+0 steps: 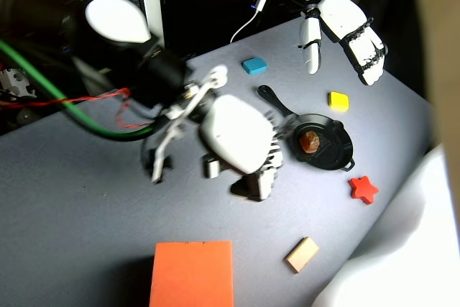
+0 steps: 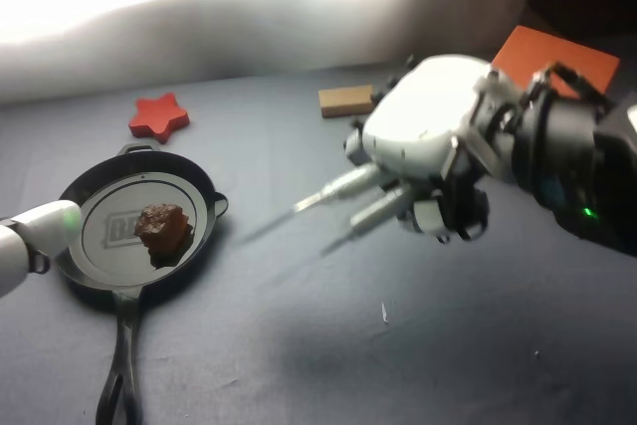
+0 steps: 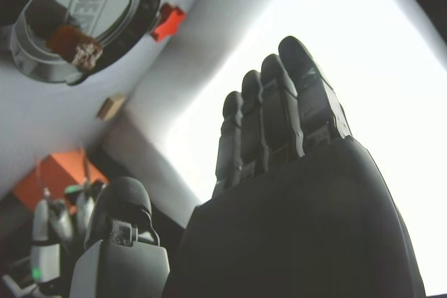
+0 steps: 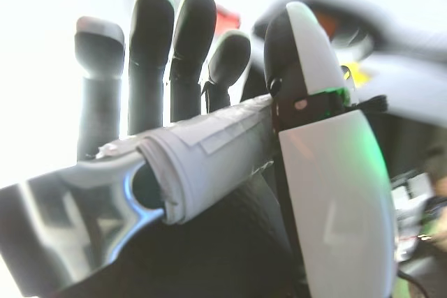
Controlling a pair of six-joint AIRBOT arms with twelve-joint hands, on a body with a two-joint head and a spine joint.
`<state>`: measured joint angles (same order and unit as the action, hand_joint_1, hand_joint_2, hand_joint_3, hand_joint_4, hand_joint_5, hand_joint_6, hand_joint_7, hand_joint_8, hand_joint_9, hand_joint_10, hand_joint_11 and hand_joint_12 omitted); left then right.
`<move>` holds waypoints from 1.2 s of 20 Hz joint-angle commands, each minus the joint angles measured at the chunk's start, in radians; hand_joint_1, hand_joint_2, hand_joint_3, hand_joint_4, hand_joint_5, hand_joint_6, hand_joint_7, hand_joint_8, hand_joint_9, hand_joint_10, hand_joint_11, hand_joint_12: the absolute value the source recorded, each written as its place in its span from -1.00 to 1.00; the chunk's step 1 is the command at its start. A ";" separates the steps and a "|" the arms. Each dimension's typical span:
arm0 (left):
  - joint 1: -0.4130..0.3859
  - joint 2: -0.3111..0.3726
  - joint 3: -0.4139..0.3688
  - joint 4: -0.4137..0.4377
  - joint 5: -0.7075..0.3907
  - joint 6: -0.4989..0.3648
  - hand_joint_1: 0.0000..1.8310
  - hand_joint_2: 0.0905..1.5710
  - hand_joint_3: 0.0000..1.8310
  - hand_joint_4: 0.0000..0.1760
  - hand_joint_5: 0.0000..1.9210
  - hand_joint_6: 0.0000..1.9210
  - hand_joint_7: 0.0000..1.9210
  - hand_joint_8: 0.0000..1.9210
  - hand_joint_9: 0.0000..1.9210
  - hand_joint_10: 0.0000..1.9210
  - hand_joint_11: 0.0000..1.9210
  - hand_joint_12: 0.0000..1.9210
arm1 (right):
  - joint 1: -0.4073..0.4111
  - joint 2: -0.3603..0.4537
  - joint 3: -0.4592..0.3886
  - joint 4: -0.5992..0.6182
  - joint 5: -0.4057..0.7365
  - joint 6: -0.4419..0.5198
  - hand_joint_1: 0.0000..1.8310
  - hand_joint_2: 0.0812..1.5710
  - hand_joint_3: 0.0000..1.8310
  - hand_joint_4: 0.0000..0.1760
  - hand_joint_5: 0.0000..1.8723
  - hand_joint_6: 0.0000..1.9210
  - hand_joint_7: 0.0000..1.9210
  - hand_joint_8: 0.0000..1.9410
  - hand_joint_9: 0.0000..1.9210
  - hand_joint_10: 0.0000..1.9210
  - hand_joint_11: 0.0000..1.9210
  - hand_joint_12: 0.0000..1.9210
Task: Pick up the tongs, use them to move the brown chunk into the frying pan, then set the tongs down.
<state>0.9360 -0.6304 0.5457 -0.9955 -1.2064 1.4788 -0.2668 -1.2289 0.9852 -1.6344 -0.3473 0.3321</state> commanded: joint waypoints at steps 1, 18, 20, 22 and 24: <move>-0.017 -0.003 -0.003 0.040 -0.114 0.013 -1.00 0.49 -1.00 -0.94 -0.87 -1.00 -0.83 -1.00 -0.83 -1.00 -1.00 -0.34 | -0.001 0.007 -0.004 -0.092 0.010 0.026 0.01 0.72 -1.00 -1.00 -0.39 0.68 -0.20 0.16 -0.23 0.52 -0.24 1.00; -0.271 -0.107 -0.109 -0.026 -0.025 0.336 -1.00 0.50 -1.00 -0.95 -0.86 -1.00 -0.81 -1.00 -0.82 -1.00 -1.00 -0.29 | -0.225 -0.055 0.039 -0.558 -0.091 0.319 -0.79 0.39 -1.00 -1.00 -1.00 -0.82 -0.87 -0.95 -1.00 -0.69 -1.00 -0.27; -0.277 -0.111 -0.114 -0.026 -0.025 0.340 -1.00 0.50 -1.00 -0.94 -0.87 -1.00 -0.83 -1.00 -0.83 -1.00 -1.00 -0.33 | -0.228 -0.042 0.033 -0.558 -0.091 0.320 -0.86 0.33 -1.00 -1.00 -1.00 -0.99 -0.99 -1.00 -1.00 -0.99 -1.00 -0.95; -0.282 -0.112 -0.119 -0.026 -0.025 0.340 -1.00 0.49 -1.00 -0.97 -0.85 -0.99 -0.82 -0.99 -0.83 -1.00 -1.00 -0.34 | -0.229 -0.022 0.022 -0.558 -0.091 0.321 -0.84 0.29 -1.00 -1.00 -1.00 -1.00 -1.00 -1.00 -1.00 -1.00 -1.00 -1.00; -0.289 -0.115 -0.122 -0.026 -0.025 0.340 -1.00 0.49 -1.00 -0.97 -0.85 -1.00 -0.82 -1.00 -0.83 -1.00 -1.00 -0.32 | -0.228 0.002 0.006 -0.558 -0.088 0.331 -0.85 0.27 -1.00 -1.00 -1.00 -1.00 -1.00 -1.00 -1.00 -1.00 -1.00 -1.00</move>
<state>0.6540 -0.7467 0.4244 -1.0885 -1.1435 1.8164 -0.4976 -1.2278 0.9913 -2.1593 -0.3813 0.6586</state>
